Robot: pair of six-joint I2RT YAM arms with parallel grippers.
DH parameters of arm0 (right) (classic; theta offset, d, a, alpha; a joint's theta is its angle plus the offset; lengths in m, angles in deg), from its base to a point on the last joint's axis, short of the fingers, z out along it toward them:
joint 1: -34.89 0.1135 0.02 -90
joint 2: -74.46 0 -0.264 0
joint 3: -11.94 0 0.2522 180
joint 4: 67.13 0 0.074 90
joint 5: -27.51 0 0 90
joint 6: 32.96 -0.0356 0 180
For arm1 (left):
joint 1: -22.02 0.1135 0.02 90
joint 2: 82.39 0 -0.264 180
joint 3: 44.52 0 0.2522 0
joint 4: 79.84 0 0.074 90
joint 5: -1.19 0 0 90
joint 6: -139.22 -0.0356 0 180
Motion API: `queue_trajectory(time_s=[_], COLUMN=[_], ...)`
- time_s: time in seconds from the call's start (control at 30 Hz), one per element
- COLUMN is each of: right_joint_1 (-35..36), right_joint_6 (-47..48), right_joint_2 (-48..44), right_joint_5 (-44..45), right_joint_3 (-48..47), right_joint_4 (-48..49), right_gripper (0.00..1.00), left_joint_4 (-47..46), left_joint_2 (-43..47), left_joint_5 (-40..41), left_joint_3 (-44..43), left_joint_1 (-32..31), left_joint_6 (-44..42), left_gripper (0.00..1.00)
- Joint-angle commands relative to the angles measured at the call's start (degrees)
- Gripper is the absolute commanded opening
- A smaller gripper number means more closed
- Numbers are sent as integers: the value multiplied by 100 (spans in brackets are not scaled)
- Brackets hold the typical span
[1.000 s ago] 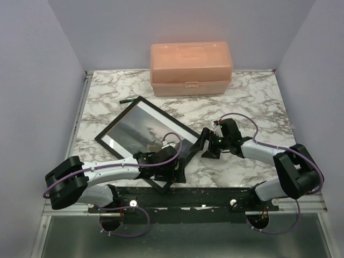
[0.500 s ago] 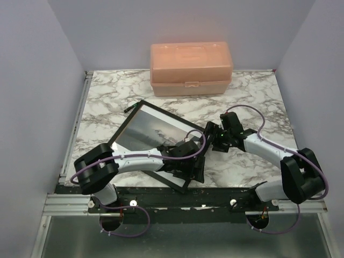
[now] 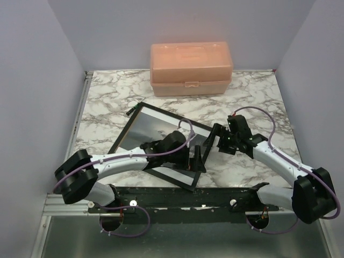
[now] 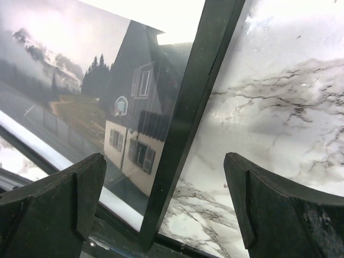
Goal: Put the photo into the frame
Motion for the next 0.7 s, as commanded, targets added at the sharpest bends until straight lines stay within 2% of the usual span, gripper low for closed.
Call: queue_trajectory(time_s=[0.0,0.17,0.3,0.4,0.5,0.53,0.6,0.63,0.67], right_joint_1=[-15,46,372,694,871,905,931,934,935], right_joint_6=[-207,-388,-472,-505,-423,-377,-284,-261,-231], right_joint_2=[-232,305,805,1280,1741,1893,2110,2169,2188], right_joint_5=[-375,-920,-722,-297,332,545,845,1130,1280], right_joint_3=[304,480,286,-97,-521,-681,-919,-990,-1030], right_joint_4=[160,455,468,187,-367,-518,-889,-991,-1071], right_gripper=[100,100,97,82,73,72,63,62,56], left_joint_4=[-562,-612,369,1569,2553,2867,3337,3534,3706], left_joint_2=[909,2092,3151,3745,4141,4208,4280,4280,4267], left_joint_5=[-519,-739,-810,-465,167,354,702,822,960], left_joint_3=[880,1631,1654,1261,870,739,513,413,342], left_joint_1=[596,1322,1780,1869,1886,1887,1885,1895,1894], left_joint_6=[-15,11,-308,-741,-932,-947,-984,-998,-1012], left_gripper=[98,99,99,98,98,99,99,99,99])
